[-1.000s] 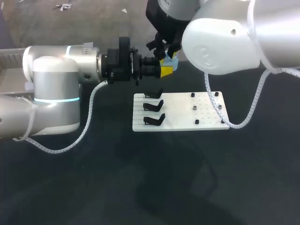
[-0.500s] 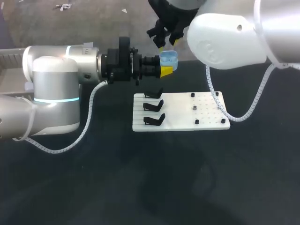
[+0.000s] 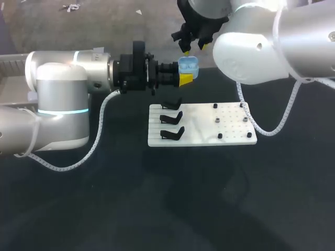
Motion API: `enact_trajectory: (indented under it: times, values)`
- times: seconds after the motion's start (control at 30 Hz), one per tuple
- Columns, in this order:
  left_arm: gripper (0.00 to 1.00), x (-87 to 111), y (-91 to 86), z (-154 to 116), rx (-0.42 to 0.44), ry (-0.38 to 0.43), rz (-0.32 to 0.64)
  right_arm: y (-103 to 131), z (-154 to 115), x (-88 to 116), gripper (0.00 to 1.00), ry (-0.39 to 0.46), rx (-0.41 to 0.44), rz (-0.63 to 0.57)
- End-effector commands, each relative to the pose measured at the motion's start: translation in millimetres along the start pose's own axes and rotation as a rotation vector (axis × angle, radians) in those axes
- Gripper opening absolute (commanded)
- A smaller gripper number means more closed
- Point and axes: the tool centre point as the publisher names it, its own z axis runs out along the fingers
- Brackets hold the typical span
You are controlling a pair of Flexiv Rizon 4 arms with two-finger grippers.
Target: Pick up each earbud case from the left stands, insert the matching earbuds, close the lid, and place the case in the box.
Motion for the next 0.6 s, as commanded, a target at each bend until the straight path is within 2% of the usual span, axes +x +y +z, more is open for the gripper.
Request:
enact_trajectory:
  times: [0.03, 0.47, 0.6]
  values:
    - [0.0, 0.7, -2.2, -0.1, -0.008, -0.005, 0.005, 1.5, -0.4, 3.4, 0.42, 0.02, 0.001, 0.005]
    - [0.0, 0.7, -2.2, -0.1, -0.008, -0.005, 0.005, 12.8, -16.7, 34.5, 0.44, 0.029, 0.023, 0.024]
    - [0.0, 0.7, -2.2, -0.1, -0.008, -0.005, 0.005, 4.0, -33.2, 33.4, 0.48, -0.05, 0.05, 0.113]
